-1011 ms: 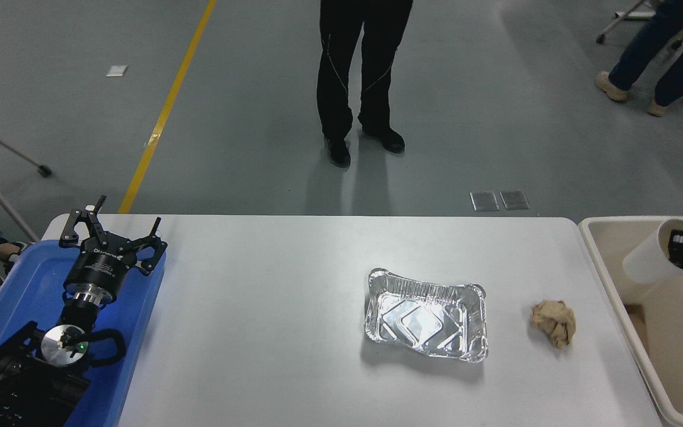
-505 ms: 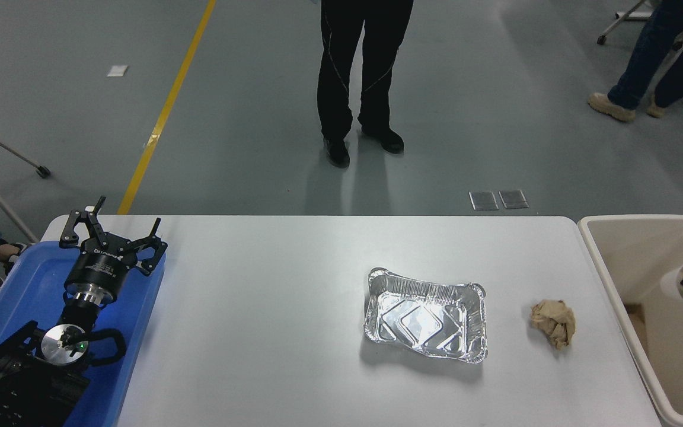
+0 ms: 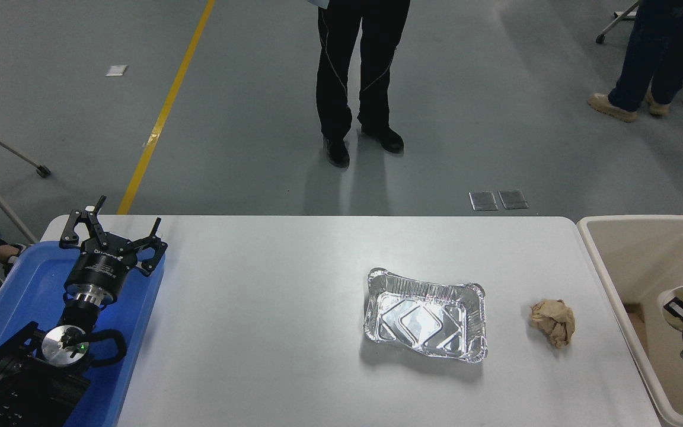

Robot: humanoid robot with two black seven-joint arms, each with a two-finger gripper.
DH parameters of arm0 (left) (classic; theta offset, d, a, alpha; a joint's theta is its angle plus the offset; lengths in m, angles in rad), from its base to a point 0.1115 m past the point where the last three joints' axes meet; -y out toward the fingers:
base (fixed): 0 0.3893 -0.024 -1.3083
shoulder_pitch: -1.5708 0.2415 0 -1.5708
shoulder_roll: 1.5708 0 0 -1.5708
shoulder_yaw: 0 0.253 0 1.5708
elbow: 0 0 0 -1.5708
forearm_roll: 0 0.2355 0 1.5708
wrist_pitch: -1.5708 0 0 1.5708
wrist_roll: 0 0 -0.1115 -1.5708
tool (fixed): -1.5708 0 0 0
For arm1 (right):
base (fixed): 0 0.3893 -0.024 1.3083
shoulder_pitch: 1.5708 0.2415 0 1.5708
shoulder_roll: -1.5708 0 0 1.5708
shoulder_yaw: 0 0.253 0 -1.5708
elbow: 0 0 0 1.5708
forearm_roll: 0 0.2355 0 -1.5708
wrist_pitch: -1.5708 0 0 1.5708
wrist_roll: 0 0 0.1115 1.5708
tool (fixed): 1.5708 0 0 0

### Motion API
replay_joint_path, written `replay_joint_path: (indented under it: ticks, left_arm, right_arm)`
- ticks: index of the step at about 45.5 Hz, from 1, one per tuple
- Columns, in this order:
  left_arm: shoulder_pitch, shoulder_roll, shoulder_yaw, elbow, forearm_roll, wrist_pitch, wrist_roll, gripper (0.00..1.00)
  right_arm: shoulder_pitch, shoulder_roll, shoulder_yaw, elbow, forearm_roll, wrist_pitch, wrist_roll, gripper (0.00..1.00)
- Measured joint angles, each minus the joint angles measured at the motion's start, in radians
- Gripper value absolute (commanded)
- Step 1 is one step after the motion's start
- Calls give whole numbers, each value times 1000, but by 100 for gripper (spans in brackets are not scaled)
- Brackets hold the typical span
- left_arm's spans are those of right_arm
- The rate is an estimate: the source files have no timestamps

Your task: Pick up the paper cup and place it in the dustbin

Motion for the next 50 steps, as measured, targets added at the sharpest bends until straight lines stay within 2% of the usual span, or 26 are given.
replay_joint_path:
  ticks: [11, 25, 38, 50]
  left_arm:
    - [0, 0, 0, 0, 0, 0, 0, 99]
    - [-1, 0, 0, 0, 0, 0, 2, 99]
    - [-2, 0, 0, 0, 0, 0, 2, 99]
    - [-2, 0, 0, 0, 0, 0, 1, 99]
  right_arm:
    - [-1, 5, 3, 0, -3, 10, 5, 100]
    - [83, -41, -7, 68, -25, 96, 61, 100]
    - [410, -223, -35, 527, -240, 138, 79, 100]
    - [795, -238, -237, 912, -342, 211, 82, 100]
